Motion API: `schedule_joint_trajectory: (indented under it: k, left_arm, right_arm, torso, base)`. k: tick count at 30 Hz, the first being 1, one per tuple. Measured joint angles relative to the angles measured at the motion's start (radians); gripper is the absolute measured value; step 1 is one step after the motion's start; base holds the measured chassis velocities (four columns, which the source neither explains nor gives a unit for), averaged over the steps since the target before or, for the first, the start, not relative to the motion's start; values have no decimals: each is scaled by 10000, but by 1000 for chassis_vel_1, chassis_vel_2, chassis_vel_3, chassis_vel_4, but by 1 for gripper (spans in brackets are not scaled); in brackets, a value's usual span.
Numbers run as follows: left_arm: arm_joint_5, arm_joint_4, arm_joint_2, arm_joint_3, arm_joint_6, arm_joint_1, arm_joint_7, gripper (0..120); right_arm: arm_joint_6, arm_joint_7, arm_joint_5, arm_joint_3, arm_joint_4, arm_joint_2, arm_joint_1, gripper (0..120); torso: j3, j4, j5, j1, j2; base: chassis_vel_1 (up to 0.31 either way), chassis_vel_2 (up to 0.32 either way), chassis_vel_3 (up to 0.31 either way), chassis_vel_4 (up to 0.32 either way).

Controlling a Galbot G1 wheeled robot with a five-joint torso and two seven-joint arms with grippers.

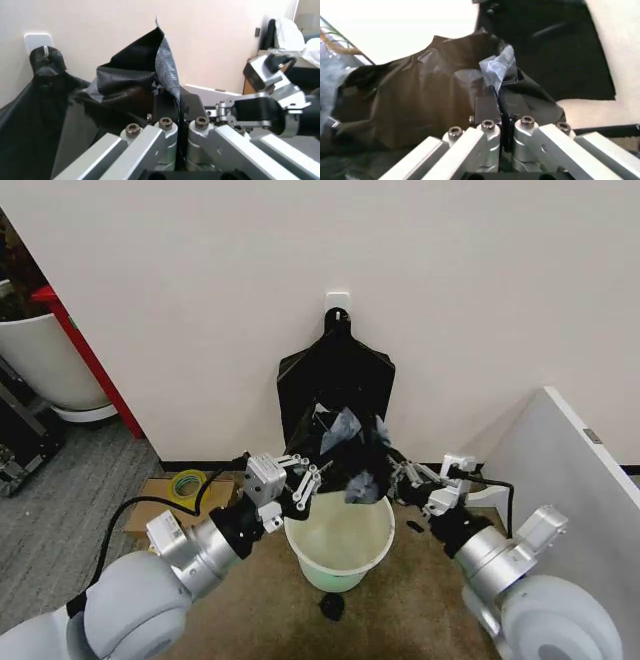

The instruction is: Place the garbage bag over the trash bin.

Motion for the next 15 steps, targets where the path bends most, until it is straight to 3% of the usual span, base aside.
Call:
schedule_joint_trajectory:
  k: [5, 15]
  left_arm:
    - [16, 189, -108, 23, -68, 54, -12, 0]
    - [169, 1299, -1198, 688, -44, -144, -143, 0]
  right_arm:
    - [-5, 97, 60, 43, -27, 46, -28, 0]
    - [67, 292, 163, 365, -64, -23, -80, 0]
  torso:
    - [0, 0, 1, 0, 0]
    - [0, 0, 0, 0, 0]
  base:
    - [0, 0, 0, 0]
    - [0, 0, 0, 0]
